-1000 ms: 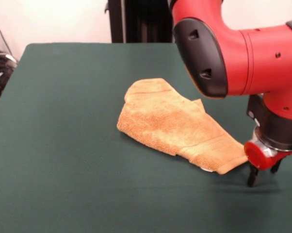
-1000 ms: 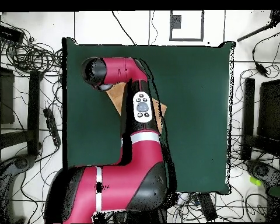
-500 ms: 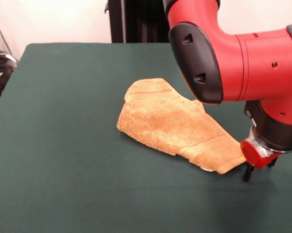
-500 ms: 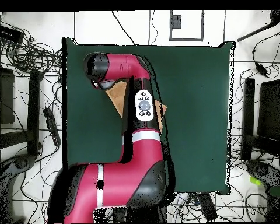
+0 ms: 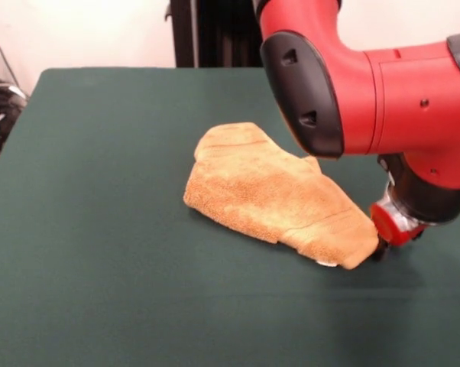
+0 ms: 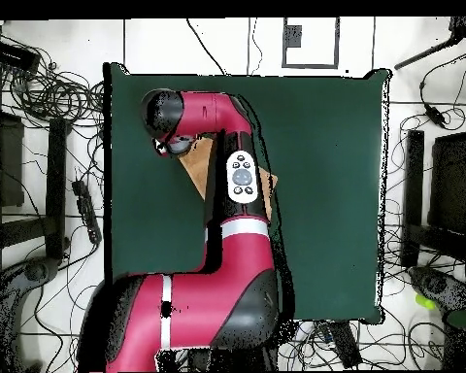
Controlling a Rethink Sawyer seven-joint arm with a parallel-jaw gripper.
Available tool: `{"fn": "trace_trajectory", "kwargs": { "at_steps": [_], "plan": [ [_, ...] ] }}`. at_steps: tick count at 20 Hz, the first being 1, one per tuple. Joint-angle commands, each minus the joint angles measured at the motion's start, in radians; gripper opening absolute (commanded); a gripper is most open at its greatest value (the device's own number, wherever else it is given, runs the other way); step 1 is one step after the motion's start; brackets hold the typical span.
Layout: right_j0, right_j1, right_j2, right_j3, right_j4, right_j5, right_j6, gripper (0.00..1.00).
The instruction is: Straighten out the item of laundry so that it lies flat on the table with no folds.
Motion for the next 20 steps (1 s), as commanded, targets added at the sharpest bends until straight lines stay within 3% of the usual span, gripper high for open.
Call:
{"fn": "trace_trajectory", "kwargs": {
  "at_steps": [1,6,10,20],
  "plan": [
    [0.006,-0.119,-0.008,0.320,0.047,0.082,0.237,1.00],
    [0.014,-0.161,-0.018,0.384,0.069,0.098,0.295,1.00],
    [0.025,-0.216,-0.031,0.495,0.073,-0.003,0.308,1.00],
    [0.025,-0.208,-0.053,0.534,0.022,-0.190,0.243,1.00]
  ]
}}
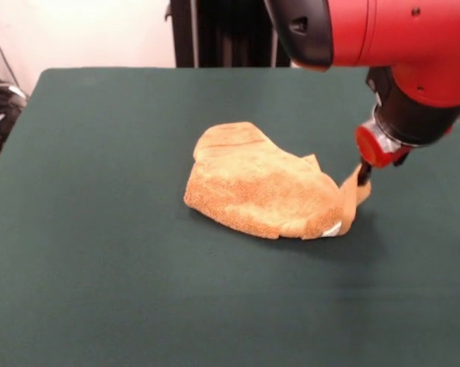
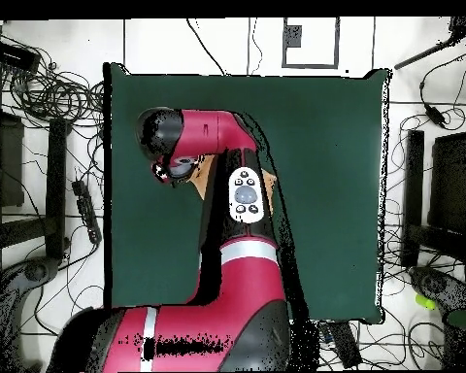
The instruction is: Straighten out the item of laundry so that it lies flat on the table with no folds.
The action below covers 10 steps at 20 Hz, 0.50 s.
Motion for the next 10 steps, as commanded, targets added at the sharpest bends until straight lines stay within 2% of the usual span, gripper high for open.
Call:
{"fn": "trace_trajectory", "kwargs": {
  "at_steps": [1,4,5,10],
  "plan": [
    [0.022,0.015,0.008,0.190,-0.012,-0.181,0.248,1.00],
    [0.023,0.011,0.007,0.208,-0.001,-0.243,0.273,1.00],
    [0.027,0.011,0.000,0.212,0.007,-0.252,0.282,0.00],
    [0.030,0.026,-0.011,0.196,0.043,-0.180,0.319,0.00]
  ]
}}
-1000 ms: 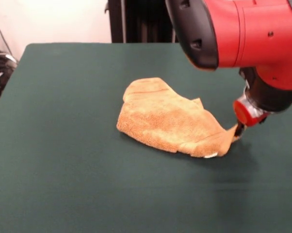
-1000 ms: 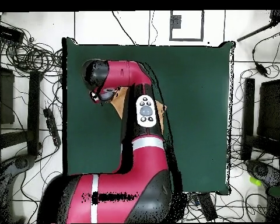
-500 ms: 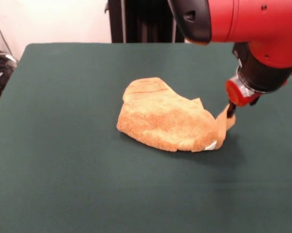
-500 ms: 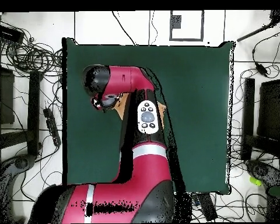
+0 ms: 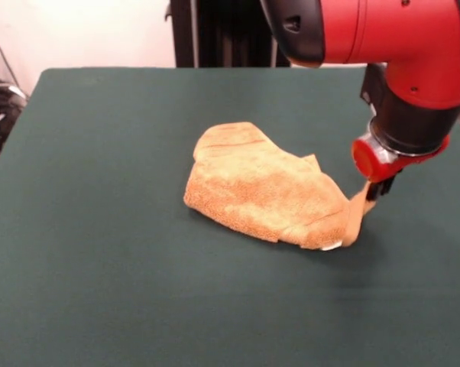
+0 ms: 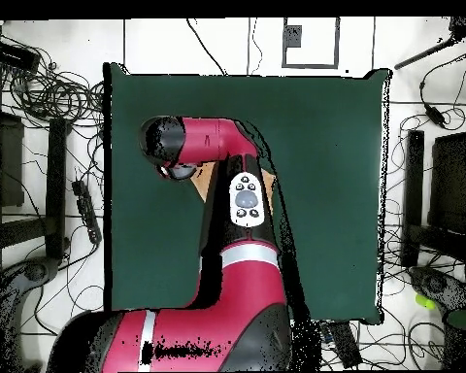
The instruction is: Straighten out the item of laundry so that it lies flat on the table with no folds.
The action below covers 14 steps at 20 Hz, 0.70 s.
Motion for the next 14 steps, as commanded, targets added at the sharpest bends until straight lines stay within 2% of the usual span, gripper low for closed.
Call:
{"fn": "trace_trajectory", "kwargs": {
  "at_steps": [1,14],
  "plan": [
    [0.029,0.038,0.001,0.146,0.048,0.008,0.321,0.00],
    [0.029,0.042,-0.012,0.148,0.082,0.021,0.317,0.00]
  ]
}}
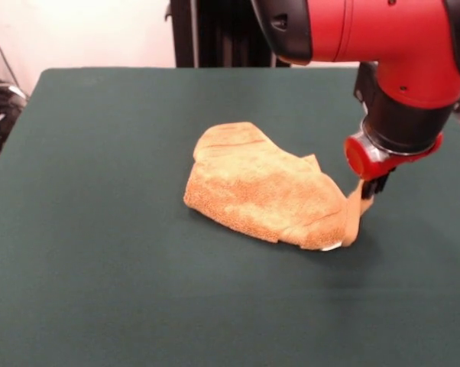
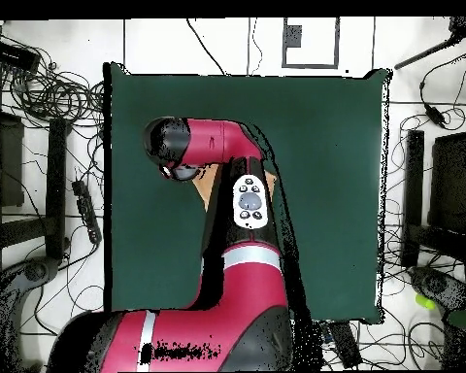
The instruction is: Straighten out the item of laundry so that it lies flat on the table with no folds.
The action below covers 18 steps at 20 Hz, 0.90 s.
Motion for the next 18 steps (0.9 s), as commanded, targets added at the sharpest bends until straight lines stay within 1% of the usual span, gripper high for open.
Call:
{"fn": "trace_trajectory", "kwargs": {
  "at_steps": [1,6,8,11,13,15,16,18],
  "plan": [
    [0.029,0.042,0.010,0.134,0.050,0.025,0.315,0.00],
    [0.019,0.041,0.009,0.142,0.066,0.028,0.297,0.00],
    [0.011,0.041,0.013,0.142,0.065,0.036,0.273,0.00],
    [-0.018,0.040,0.031,0.142,0.056,0.046,0.207,0.00],
    [-0.048,0.039,0.050,0.148,0.053,0.052,0.153,0.00],
    [-0.096,0.040,0.079,0.168,0.054,0.050,0.085,0.00],
    [-0.124,0.039,0.096,0.186,0.055,0.038,0.050,0.00],
    [-0.176,0.043,0.120,0.222,0.064,0.024,0.016,0.00]
  ]
}}
